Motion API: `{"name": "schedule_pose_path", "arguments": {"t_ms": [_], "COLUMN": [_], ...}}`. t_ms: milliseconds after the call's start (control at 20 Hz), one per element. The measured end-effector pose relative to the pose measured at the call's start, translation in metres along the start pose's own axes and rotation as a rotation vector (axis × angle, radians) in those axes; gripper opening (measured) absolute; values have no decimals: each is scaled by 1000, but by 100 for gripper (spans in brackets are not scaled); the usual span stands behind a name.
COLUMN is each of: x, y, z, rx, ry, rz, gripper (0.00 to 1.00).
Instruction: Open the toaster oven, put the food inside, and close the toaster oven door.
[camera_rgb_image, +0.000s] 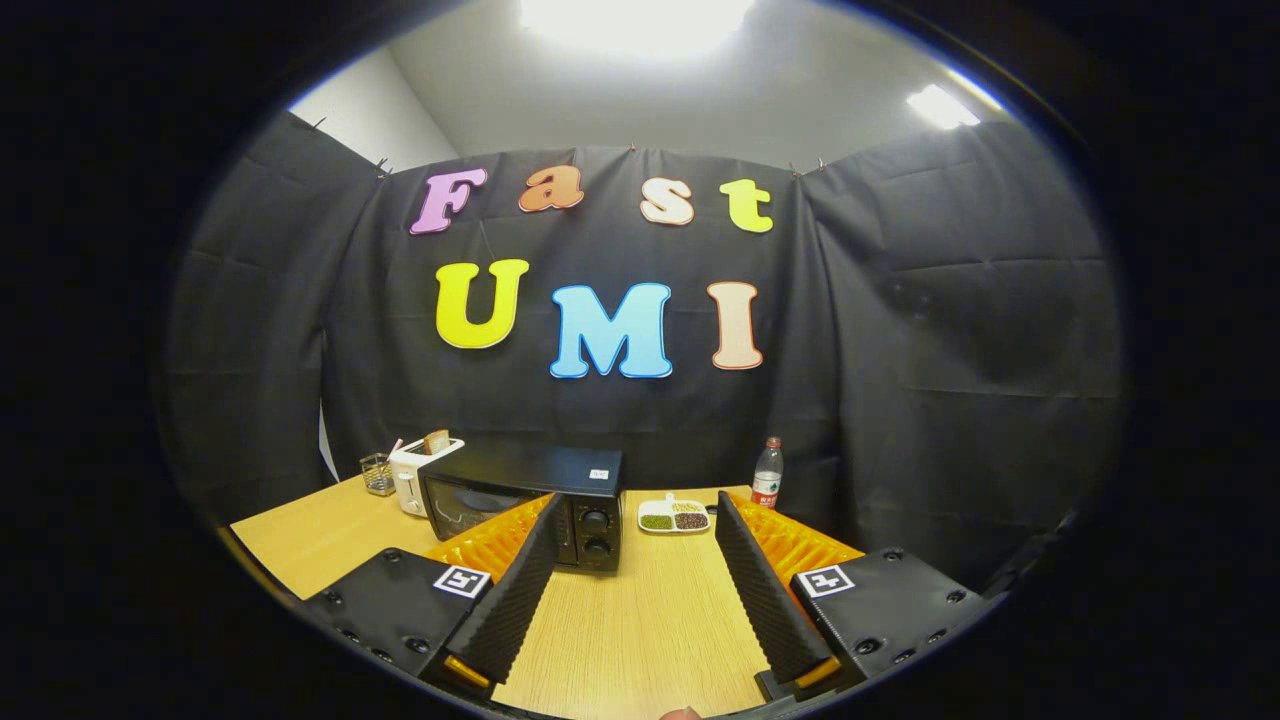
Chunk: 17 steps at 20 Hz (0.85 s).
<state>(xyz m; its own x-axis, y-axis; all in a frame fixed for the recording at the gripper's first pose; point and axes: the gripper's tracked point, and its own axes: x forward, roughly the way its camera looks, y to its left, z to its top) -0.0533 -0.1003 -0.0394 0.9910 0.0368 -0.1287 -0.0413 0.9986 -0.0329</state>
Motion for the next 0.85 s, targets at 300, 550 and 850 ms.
{"name": "schedule_pose_path", "arguments": {"t_ms": [300,550,850], "x": [0,0,2], "y": [0,1,0], "z": [-3,2,7], "rx": [-5,-7,0], "ry": [2,-16,-38], "rz": [31,41,36], "gripper": [95,96,95]}}
